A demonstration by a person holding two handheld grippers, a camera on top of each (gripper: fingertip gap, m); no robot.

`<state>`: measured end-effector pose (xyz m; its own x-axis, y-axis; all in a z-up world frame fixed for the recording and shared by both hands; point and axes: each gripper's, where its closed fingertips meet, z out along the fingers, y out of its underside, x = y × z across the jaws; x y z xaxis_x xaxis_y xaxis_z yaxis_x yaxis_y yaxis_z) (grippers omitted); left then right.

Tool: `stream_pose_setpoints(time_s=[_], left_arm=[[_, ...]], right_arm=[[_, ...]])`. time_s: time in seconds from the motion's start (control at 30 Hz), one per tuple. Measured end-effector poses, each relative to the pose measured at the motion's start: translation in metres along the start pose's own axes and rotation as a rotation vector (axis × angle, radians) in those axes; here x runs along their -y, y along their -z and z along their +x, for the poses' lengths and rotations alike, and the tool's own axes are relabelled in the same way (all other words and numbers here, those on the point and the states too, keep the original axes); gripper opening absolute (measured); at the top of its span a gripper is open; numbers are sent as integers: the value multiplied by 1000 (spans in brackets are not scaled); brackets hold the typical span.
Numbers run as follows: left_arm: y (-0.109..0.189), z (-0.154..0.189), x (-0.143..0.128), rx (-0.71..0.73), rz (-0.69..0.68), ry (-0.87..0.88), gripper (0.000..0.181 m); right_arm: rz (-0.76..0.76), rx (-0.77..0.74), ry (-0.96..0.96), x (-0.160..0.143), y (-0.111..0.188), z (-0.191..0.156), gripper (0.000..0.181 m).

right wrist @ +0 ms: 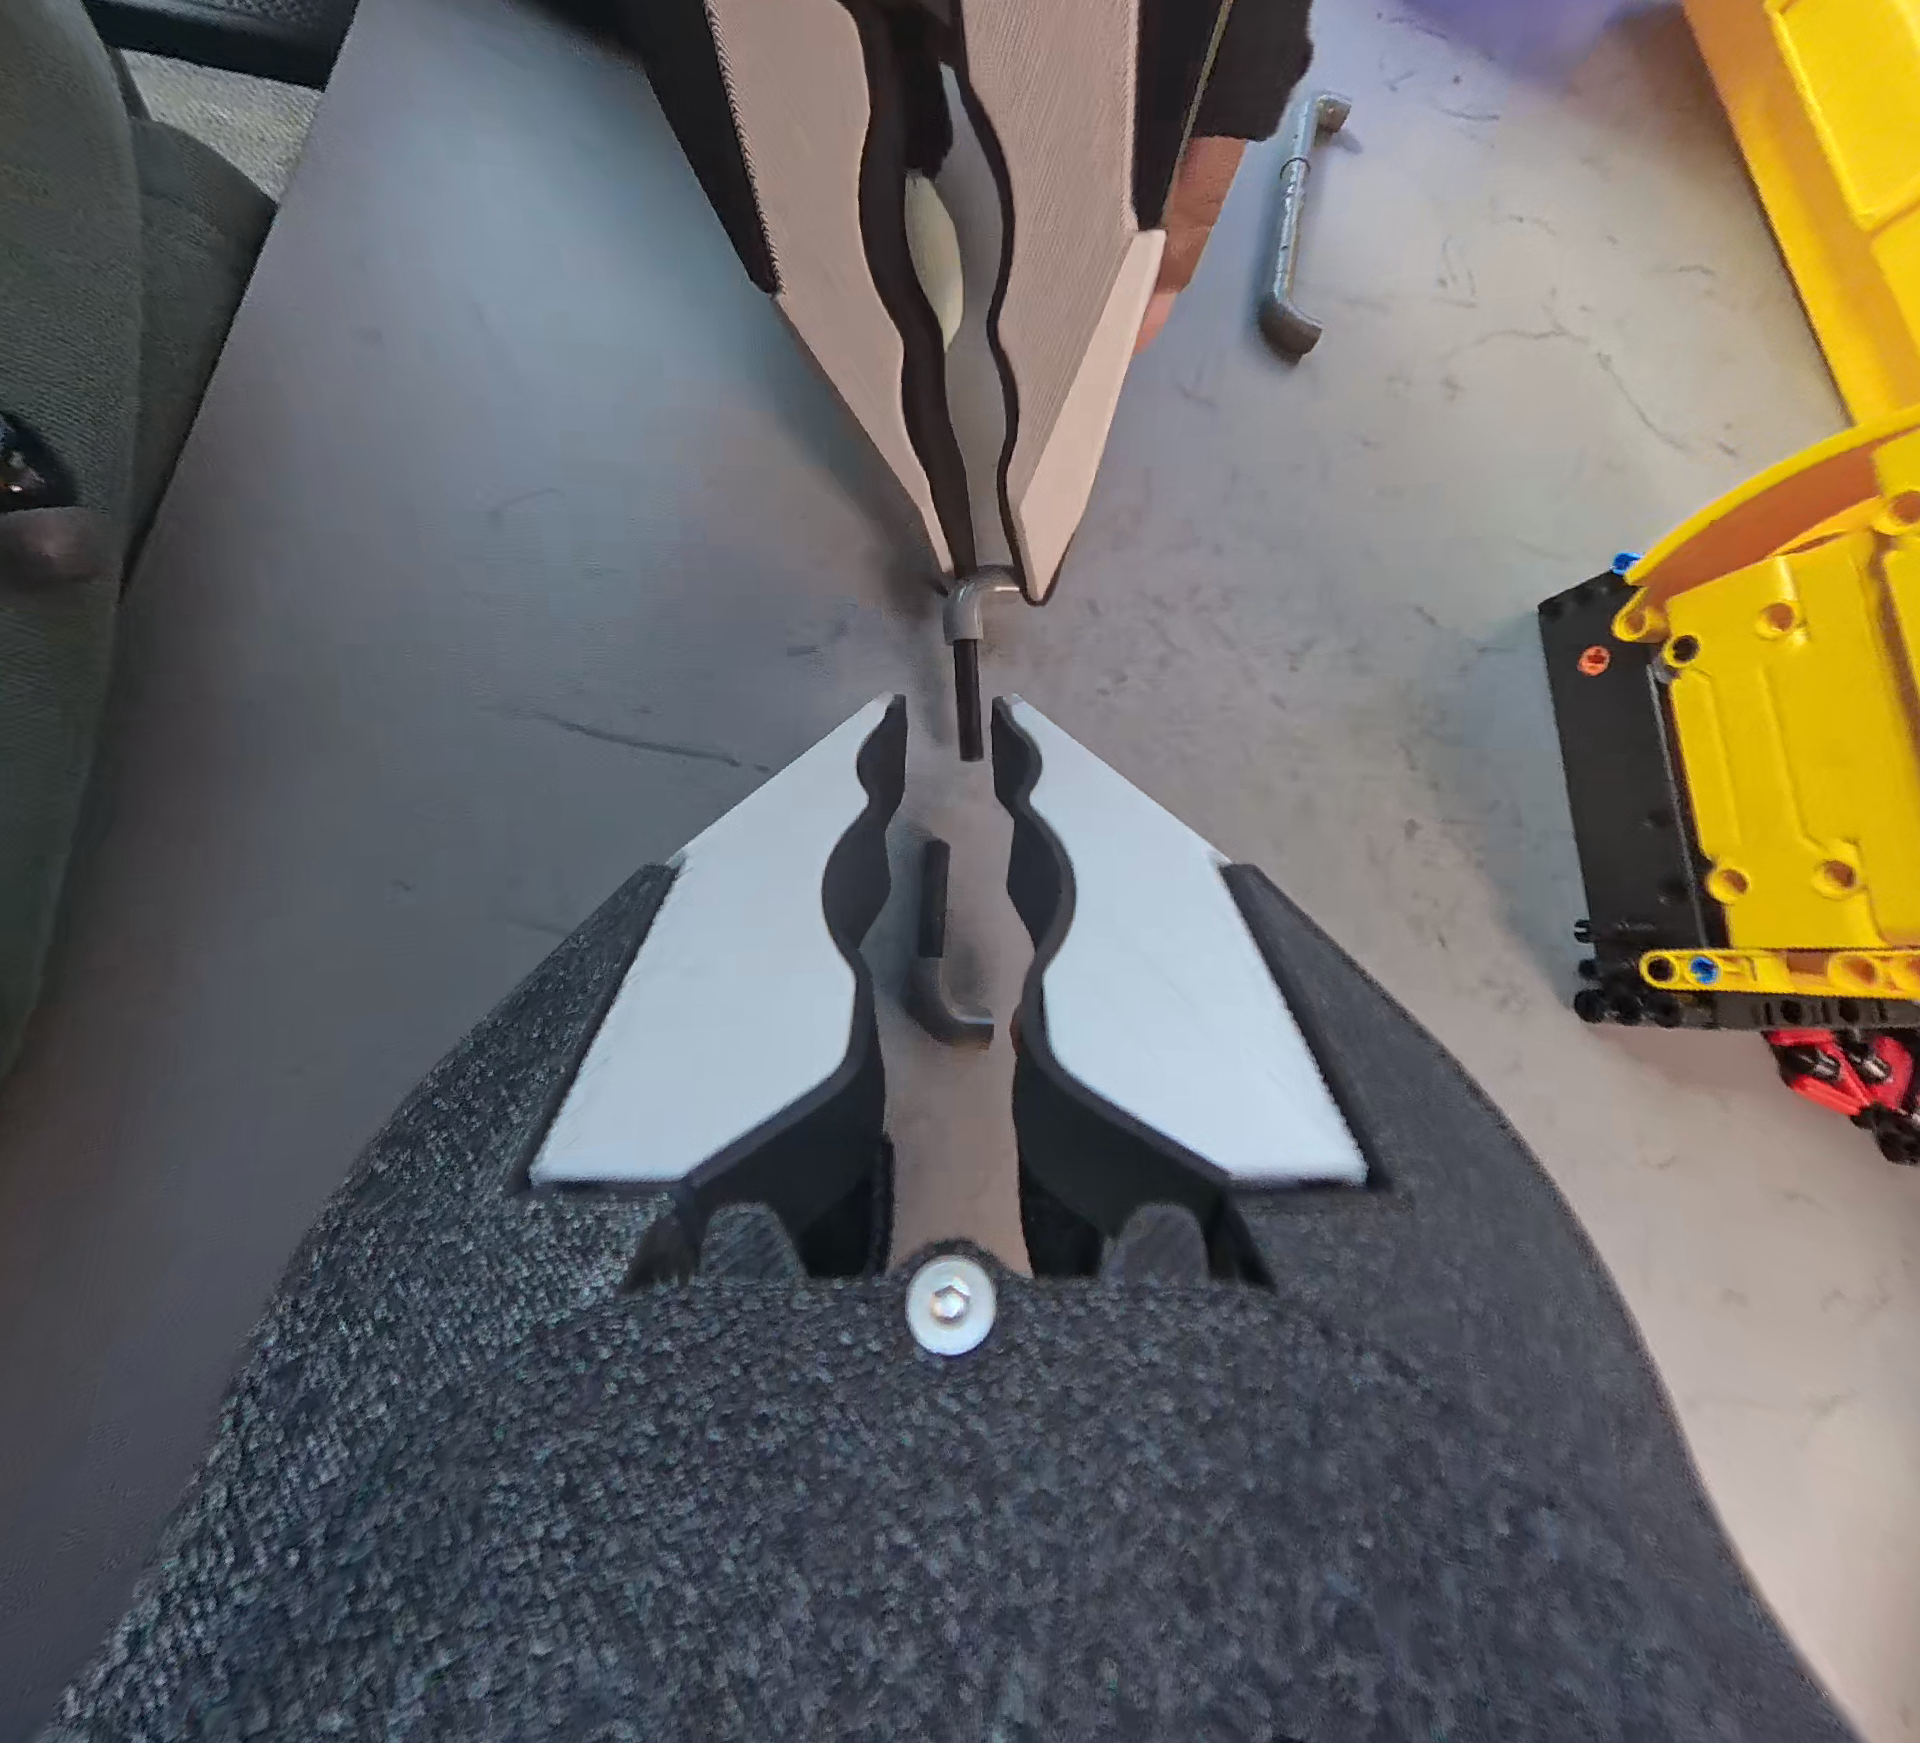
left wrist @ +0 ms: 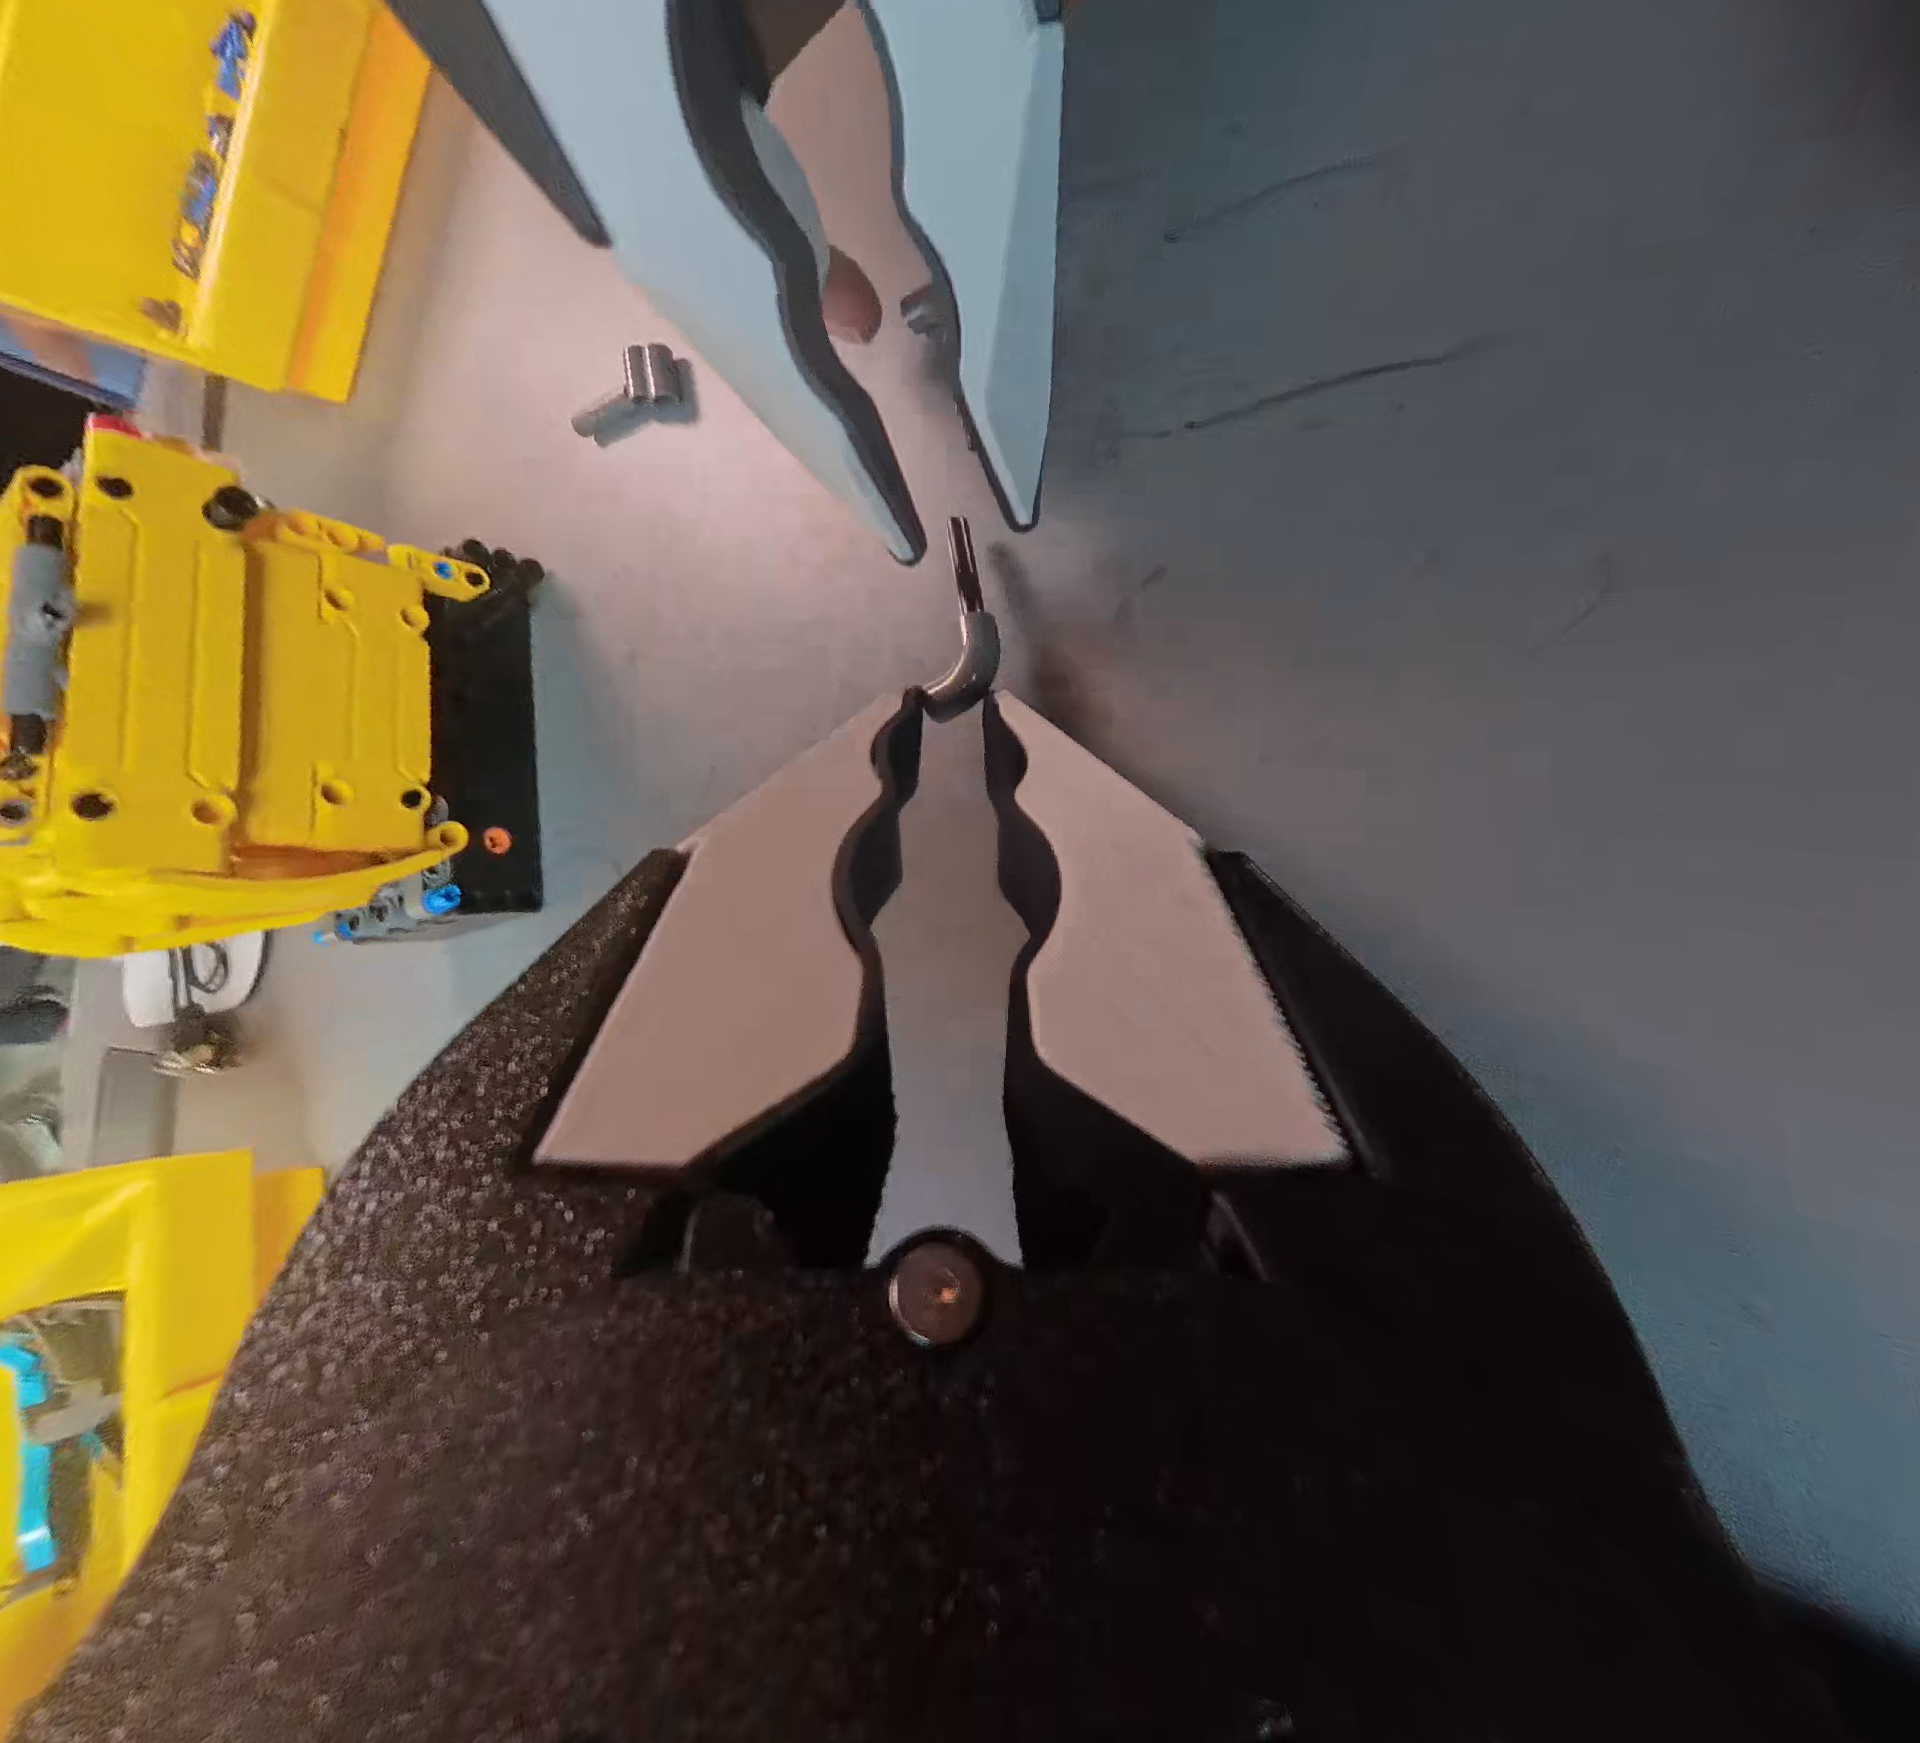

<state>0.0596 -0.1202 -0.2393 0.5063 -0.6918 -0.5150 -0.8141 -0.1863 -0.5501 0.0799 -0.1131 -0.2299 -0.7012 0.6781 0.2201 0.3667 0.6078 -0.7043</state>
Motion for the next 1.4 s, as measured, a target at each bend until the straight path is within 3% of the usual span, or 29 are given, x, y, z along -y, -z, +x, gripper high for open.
stream_pose_setpoints(time_s=[0.13, 0.4, 0.57, 0.67, 0.8, 1.03, 1.23, 1.4], left_arm=[[-3, 0, 3, -21, 21, -63, 11], [10, 1, 10, -196, 142, 221, 20], [-1, 8, 6, -236, 76, 243, 14], [-3, 7, 5, -254, 81, 272, 9], [-2, 8, 3, -271, 91, 269, 7], [1, 7, -3, -292, 70, 256, 7], [6, 5, -7, -300, 74, 281, 13], [15, -12, 5, -275, 197, 398, 17]], right_arm=[[-50, -4, 2, -4, -8, 1, 3], [-114, 24, -19, -2, -12, 0, 2], [-109, 29, -18, 2, -15, 1, 7], [-93, 38, -21, -4, 4, 5, 17], [-102, 64, -42, -24, 31, 3, 17], [-138, 79, -51, -37, 25, 0, 5], [-159, 79, -104, -57, 41, 10, 4], [-65, 14, -187, -55, 55, 32, 11]])
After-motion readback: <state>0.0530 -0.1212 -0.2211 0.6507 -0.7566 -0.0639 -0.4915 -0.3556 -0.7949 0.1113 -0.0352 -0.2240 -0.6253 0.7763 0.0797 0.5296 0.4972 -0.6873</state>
